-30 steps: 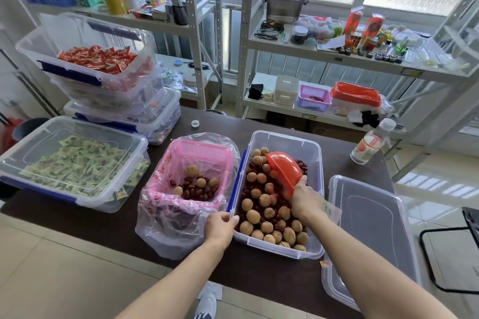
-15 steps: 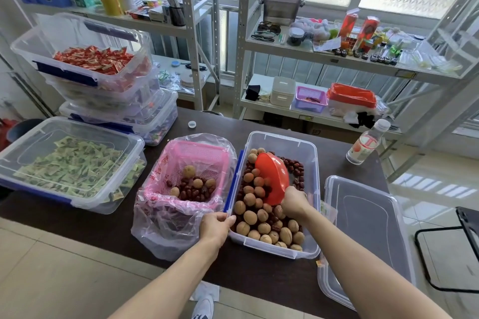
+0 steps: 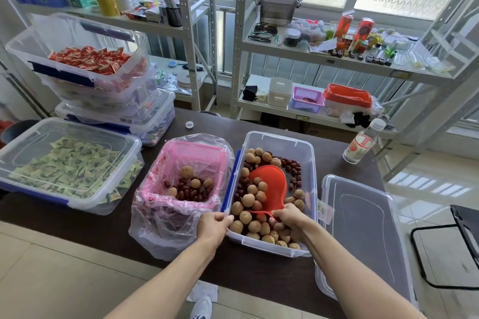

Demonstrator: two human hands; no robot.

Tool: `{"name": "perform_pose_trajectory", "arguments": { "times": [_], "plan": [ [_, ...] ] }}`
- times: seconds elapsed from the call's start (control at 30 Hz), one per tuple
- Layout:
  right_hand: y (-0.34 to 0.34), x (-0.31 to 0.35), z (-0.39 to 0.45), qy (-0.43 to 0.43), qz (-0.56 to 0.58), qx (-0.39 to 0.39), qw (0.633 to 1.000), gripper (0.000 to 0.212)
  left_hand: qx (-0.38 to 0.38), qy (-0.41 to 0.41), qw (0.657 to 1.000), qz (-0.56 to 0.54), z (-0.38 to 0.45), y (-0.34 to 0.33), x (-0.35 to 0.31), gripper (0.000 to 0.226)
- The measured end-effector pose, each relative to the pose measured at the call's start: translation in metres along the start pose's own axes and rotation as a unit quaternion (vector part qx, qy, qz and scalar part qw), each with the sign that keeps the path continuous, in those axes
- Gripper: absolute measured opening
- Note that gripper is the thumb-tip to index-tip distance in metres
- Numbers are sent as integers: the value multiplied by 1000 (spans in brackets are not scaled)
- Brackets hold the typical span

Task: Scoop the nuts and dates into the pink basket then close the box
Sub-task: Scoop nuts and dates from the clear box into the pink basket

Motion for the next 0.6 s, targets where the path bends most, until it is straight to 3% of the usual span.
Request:
{"name": "perform_pose_trajectory", "arguments": {
  "times": [0.27,0.6],
  "plan": [
    [-6,-5,-7,-16,200,121,972,32,-6,-8,1000,24,1,0,-2,9],
    [9,5,-10,19,240,117,963,25,-3,-15,999,33,3,4,-5,13]
  ]
}}
Point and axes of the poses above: each hand's wrist, its own z-axis towards the middle knuckle, its own y-axis out of the back of the hand, x = y × z, the point moved 5 cm from there along z, towards the middle knuckle, and after that the axes turned 7 degrees about x, right-handed, at the moved point
